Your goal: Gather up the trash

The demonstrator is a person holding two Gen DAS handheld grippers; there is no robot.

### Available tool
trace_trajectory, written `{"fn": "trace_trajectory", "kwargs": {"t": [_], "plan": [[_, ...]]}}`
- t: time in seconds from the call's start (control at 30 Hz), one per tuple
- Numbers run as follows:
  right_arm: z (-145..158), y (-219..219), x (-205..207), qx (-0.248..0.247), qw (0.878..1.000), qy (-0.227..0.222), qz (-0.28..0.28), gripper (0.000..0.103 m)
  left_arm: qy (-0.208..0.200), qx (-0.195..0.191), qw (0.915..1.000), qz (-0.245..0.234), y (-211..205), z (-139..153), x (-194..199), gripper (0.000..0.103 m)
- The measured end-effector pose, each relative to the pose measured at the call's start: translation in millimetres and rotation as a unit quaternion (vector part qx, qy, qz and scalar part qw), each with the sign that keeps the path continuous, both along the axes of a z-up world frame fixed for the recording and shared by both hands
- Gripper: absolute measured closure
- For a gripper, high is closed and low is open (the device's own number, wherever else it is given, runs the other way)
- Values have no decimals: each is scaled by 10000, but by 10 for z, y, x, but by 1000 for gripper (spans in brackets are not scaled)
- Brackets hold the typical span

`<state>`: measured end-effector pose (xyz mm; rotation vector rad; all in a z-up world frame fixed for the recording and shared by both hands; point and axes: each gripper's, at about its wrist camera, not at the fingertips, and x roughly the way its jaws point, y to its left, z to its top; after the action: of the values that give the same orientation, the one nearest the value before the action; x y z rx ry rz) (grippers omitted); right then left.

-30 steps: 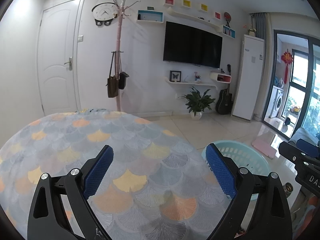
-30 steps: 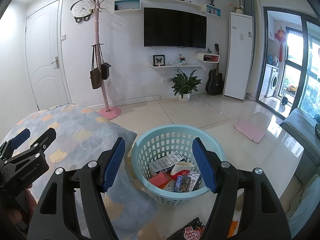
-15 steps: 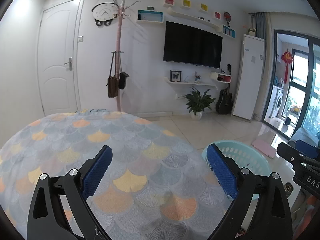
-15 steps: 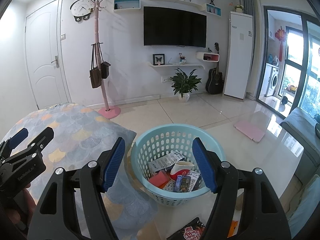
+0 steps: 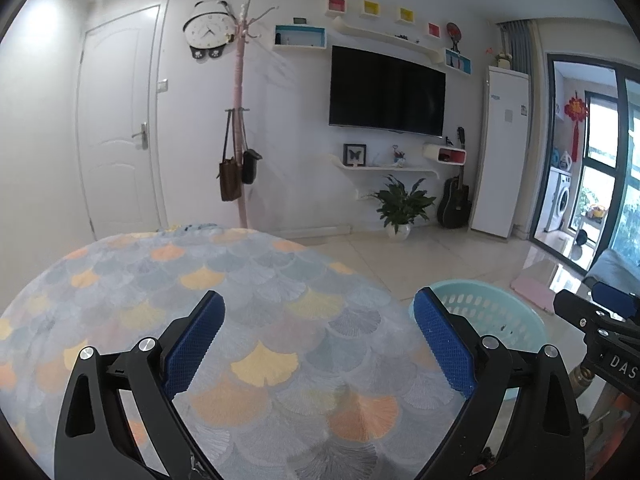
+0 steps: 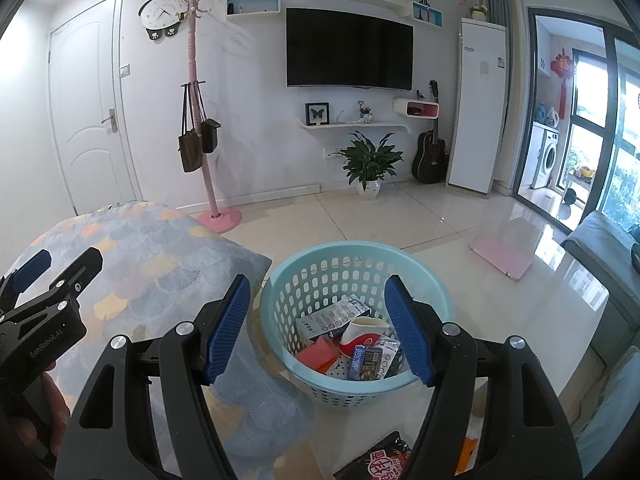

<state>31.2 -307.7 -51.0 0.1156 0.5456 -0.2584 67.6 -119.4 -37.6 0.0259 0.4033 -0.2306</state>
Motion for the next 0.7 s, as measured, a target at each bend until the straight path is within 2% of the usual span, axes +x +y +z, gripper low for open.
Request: {"fn": "trace_trajectory", "kwargs": {"t": [0.37, 0.53, 0.7], "plan": [[-35, -7, 27, 6, 10000, 51, -28, 37, -26, 82, 10000, 24, -18, -2, -10, 10], [-55, -5, 33, 8, 10000, 65, -40, 37, -269, 103, 9993, 257, 24, 33, -53, 8], [-73, 10, 45, 31, 10000, 84, -13, 34, -266, 129, 9991, 313, 32, 39, -46, 8]]}}
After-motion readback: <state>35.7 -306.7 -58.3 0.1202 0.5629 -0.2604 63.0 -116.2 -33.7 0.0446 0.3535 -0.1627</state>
